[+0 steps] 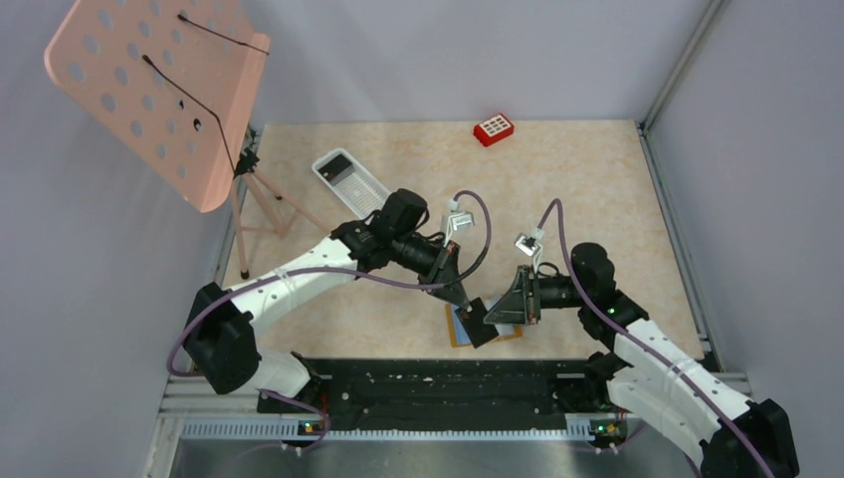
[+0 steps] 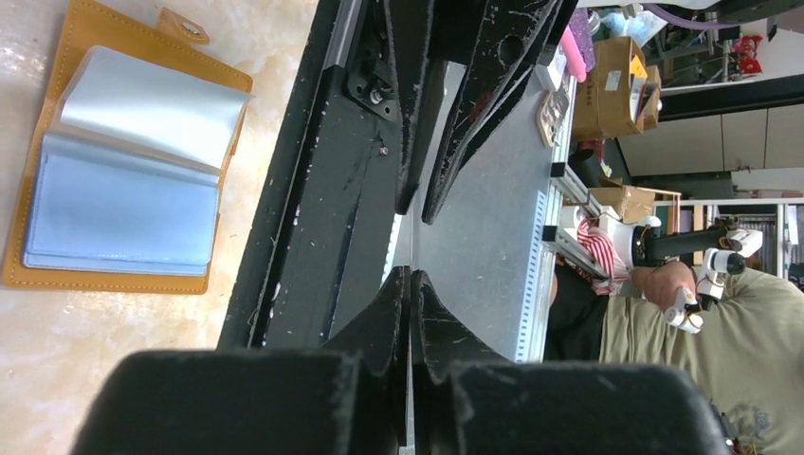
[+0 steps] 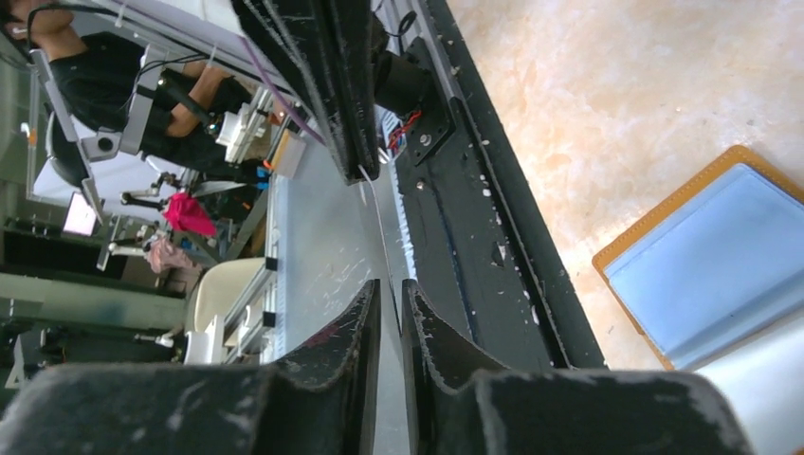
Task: Take the credit cards out of the card holder
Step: Place the credit card in the storage box.
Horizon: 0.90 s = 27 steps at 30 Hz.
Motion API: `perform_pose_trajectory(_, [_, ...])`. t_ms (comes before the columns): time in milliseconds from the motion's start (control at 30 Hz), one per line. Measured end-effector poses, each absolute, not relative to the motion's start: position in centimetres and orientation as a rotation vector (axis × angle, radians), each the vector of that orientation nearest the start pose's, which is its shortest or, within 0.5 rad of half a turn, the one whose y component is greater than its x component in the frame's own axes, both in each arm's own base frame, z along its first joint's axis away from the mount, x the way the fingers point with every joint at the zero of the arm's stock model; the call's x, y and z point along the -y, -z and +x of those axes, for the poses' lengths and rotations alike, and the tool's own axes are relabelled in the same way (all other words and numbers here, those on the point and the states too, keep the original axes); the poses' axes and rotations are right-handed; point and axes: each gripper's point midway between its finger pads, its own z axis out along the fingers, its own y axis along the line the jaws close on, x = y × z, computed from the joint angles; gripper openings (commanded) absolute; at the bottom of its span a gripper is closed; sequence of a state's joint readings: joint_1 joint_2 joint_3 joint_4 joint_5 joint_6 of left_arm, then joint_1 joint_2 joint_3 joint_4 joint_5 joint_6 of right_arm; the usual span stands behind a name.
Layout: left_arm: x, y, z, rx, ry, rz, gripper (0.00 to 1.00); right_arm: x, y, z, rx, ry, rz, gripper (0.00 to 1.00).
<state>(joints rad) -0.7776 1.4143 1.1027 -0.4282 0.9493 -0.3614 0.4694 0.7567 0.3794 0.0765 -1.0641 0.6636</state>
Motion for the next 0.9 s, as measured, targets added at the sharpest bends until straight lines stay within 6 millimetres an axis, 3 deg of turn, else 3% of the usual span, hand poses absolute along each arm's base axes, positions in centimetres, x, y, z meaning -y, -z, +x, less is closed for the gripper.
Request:
perform_pose_trajectory(100, [33.7, -21.4, 13.0, -2.286, 1.614, 1.021, 0.00, -23.8, -18.3, 10.7, -2.029, -1.692, -0.611, 0.41])
perform_pose_trajectory(267, [33.2, -21.1, 15.5, -2.330, 1.545, 0.878, 0.00, -23.5, -17.7, 12.1, -2.103, -1.583, -0.501, 0.97])
perform_pose_trajectory(500, [31.1, -19.5, 23.7, -2.387, 1.291, 0.474, 0.00, -22.3, -20.6, 14.5, -2.050, -1.379, -0.384, 0.99])
perform_pose_trajectory(600, [29.5, -19.2, 27.7, -2.368, 1.190, 0.285, 0.00, -21.8, -20.8, 14.9, -2.045, -1.332, -0.348, 0.99])
perform_pose_trajectory(733, [25.0, -18.8, 35.3, -2.296, 1.029, -0.059, 0.00, -21.4, -20.2, 15.1, -2.070, -1.295, -0.313, 0.99])
perform_pose_trajectory(900, [19.7, -18.0, 43.6, -2.191, 0.832, -0.360, 0.00, -21.2, -19.8, 15.2, -2.088, -1.276, -0.301, 0.99])
